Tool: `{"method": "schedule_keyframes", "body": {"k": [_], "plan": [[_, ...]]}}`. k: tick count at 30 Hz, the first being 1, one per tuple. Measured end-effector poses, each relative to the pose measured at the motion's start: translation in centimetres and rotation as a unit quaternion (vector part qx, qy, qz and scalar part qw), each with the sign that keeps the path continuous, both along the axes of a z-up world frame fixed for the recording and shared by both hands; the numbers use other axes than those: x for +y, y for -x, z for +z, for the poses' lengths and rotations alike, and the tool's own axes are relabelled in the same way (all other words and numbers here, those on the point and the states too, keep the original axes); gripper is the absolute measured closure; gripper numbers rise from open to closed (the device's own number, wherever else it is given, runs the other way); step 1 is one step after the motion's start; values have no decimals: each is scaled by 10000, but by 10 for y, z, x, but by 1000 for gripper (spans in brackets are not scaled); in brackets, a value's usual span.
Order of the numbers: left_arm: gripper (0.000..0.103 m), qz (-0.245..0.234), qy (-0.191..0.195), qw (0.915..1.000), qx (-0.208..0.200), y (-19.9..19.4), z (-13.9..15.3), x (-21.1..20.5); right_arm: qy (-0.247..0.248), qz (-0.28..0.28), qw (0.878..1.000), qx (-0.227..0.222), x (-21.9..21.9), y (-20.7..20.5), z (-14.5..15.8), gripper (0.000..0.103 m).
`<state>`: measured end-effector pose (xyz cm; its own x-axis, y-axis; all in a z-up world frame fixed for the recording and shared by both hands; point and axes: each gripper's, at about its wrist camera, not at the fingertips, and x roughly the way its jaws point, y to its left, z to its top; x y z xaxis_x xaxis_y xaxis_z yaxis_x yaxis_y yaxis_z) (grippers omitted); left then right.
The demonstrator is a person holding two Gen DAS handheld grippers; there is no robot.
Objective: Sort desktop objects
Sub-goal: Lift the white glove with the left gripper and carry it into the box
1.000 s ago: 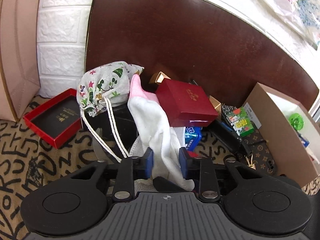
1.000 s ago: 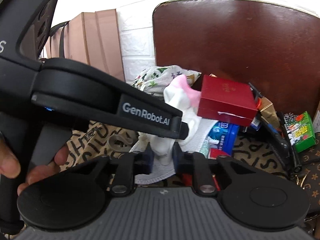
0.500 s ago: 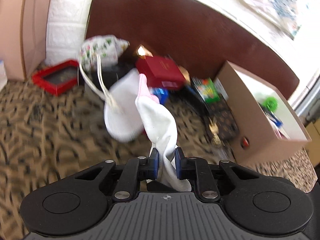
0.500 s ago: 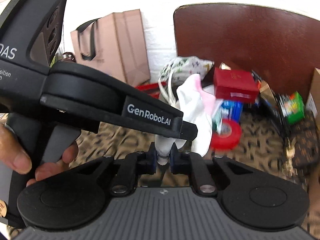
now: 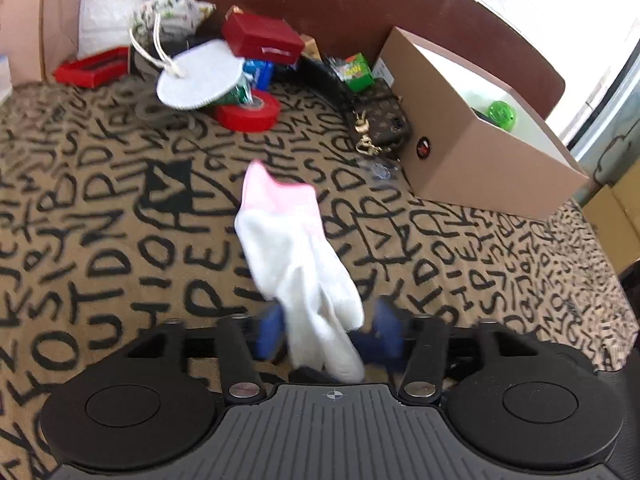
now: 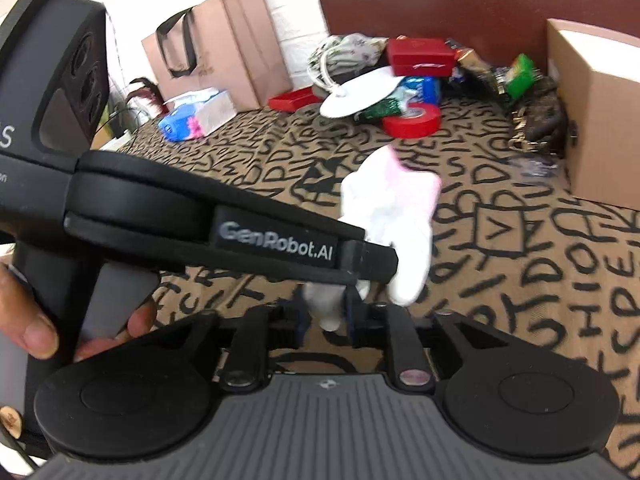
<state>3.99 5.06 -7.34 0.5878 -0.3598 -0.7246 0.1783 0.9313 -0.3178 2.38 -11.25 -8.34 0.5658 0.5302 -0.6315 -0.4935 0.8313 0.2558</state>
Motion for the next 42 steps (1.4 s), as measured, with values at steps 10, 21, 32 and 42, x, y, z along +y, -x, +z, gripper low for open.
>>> {"method": "schedule_keyframes", "body": {"k": [10, 21, 32, 42], "plan": [[15, -12, -425, 9991, 4, -35, -1, 6, 43, -281, 9991, -303, 0, -11, 0, 28], [31, -240, -610, 9972, 356, -57, -18, 13, 46, -481, 9987, -129, 6, -35, -15, 15], [50, -375, -790, 9957, 311, -54, -17, 4, 100, -392, 9991, -138, 15, -37, -19, 58], [73, -535, -651, 9964, -71, -43, 12, -23, 63, -517, 9983, -268, -4, -27, -3, 75]]}}
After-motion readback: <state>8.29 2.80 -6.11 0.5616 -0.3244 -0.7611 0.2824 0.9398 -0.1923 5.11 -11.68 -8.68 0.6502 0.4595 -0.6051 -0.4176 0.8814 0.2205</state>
